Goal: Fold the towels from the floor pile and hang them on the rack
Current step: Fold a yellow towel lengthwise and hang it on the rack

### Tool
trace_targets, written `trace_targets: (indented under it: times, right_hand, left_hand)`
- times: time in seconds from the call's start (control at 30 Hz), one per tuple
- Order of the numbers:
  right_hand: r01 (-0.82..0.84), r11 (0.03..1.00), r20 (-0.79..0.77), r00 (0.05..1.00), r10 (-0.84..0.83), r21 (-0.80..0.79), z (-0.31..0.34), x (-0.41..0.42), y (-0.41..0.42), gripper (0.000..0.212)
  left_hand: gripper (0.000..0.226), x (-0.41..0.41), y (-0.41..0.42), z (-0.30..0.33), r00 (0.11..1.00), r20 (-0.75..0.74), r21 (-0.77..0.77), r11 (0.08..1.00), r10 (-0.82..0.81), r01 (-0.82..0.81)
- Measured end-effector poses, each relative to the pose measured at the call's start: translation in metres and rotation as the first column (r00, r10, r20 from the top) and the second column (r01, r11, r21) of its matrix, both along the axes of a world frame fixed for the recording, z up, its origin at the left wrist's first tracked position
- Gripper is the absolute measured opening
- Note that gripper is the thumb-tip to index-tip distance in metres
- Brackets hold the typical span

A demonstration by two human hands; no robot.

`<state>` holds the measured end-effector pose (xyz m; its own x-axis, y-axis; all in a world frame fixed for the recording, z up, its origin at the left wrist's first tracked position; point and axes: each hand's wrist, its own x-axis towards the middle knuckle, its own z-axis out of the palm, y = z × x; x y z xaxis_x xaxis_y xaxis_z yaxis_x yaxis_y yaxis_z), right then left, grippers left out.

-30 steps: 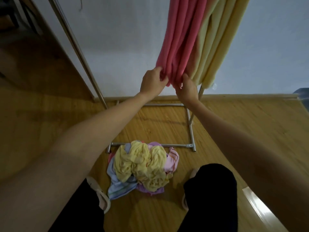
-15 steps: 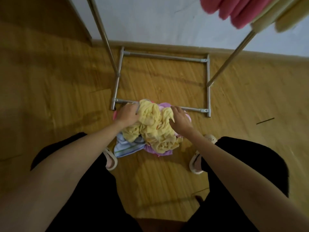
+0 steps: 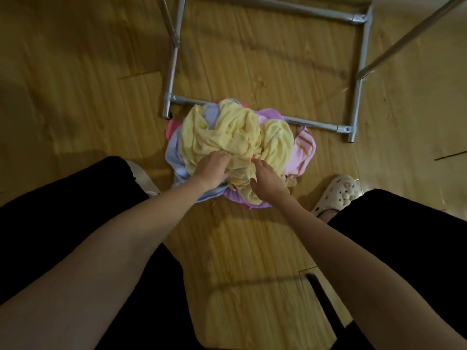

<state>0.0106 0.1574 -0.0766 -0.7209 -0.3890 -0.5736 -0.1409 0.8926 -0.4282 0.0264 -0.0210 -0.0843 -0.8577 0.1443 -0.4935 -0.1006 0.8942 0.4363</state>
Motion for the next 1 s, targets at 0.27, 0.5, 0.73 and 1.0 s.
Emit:
trace_targets:
  times: [0.27, 0.5, 0.73, 1.0]
  right_hand:
    - [0.007, 0.999, 0.014, 1.0, -0.007, -0.034, -0.034, -0.003, 0.002, 0.058]
    - [0.121, 0.968, 0.001, 0.992, -0.124, -0.221, -0.014, -0.012, -0.004, 0.071]
    - [0.103, 0.947, -0.019, 0.993, -0.114, -0.303, 0.028, -0.004, -0.01, 0.064]
    - [0.036, 0.921, -0.195, 0.973, -0.12, -0.389, 0.098, 0.001, 0.007, 0.016]
  left_hand:
    - [0.02, -0.008, 0.03, -0.024, 0.981, -0.148, -0.013, 0.992, 0.126, -0.129]
    - [0.013, -0.003, 0.031, 0.005, 0.848, -0.146, 0.276, 0.844, 0.509, -0.459]
    - [0.014, 0.01, 0.031, 0.083, 0.783, -0.094, 0.375, 0.75, 0.615, -0.544]
    - [0.008, 0.029, 0.029, 0.184, 0.717, -0.173, 0.535, 0.675, 0.676, -0.507]
